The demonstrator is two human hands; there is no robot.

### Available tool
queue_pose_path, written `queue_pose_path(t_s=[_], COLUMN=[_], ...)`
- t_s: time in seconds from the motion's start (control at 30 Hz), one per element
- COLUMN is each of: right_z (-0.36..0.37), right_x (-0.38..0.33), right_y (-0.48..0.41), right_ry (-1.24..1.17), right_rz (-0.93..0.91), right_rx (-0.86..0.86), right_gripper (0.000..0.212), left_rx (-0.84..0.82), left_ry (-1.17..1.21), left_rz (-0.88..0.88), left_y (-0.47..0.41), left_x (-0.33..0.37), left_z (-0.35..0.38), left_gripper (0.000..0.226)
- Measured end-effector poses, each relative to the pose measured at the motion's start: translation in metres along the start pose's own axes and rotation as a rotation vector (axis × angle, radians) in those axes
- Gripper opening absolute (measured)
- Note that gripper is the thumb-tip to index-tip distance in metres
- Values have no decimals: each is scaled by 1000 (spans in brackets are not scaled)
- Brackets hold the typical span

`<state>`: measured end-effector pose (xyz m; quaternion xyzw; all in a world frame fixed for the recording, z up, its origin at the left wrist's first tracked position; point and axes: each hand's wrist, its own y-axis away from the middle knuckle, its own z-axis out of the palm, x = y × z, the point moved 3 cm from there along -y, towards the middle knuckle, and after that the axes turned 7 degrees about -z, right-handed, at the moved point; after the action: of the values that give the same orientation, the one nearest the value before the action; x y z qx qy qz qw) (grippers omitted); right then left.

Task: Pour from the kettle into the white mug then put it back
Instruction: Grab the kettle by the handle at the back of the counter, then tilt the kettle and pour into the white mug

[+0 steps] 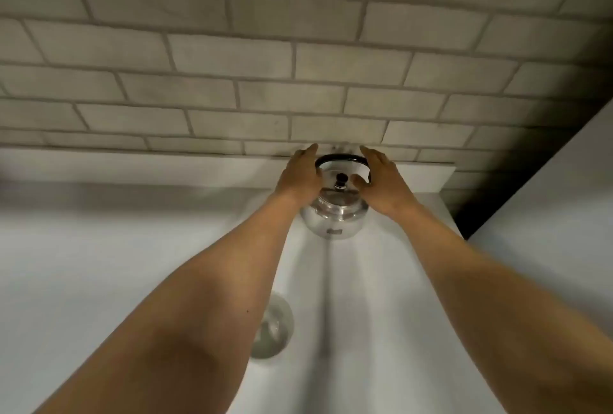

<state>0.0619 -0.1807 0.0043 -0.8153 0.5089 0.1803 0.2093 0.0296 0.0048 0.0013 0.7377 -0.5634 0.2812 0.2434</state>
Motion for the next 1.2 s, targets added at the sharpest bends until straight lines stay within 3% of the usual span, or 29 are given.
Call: queue_pose_path(t_s=[0.07, 0.2, 0.33, 0.53, 0.73, 0.93, 1.03, 1.2], right_z=[2, 7, 4, -21, -52, -71, -82, -99], right_x=[2, 5, 6, -2, -33, -67, -78, -88], right_y=[-7, -17, -16, 8, 56, 118, 147, 186], right_ry=[-3, 2, -34, -80, -152, -122, -164, -191], right_rz=[-39, -75, -78, -177, -193, -215, -171, -112], right_rx=[-51, 6, 11, -36, 181, 227, 294, 382], right_gripper=[68, 49, 39, 31, 33, 31, 29, 33], left_rx=[-29, 1, 25, 10, -40, -22, 73, 15], left_ry=[16, 57, 18, -26, 23, 159, 123, 25], left_rz=[1, 14, 30, 93, 154, 209, 335, 507], left_y=[-5, -6, 0, 24, 68, 137, 180, 245], left_x=[-1, -3, 1, 14, 38, 33, 22, 6], left_z=[2, 3, 2, -10, -35, -58, -66, -51], left_gripper=[53, 28, 20, 25, 25, 33, 38, 42])
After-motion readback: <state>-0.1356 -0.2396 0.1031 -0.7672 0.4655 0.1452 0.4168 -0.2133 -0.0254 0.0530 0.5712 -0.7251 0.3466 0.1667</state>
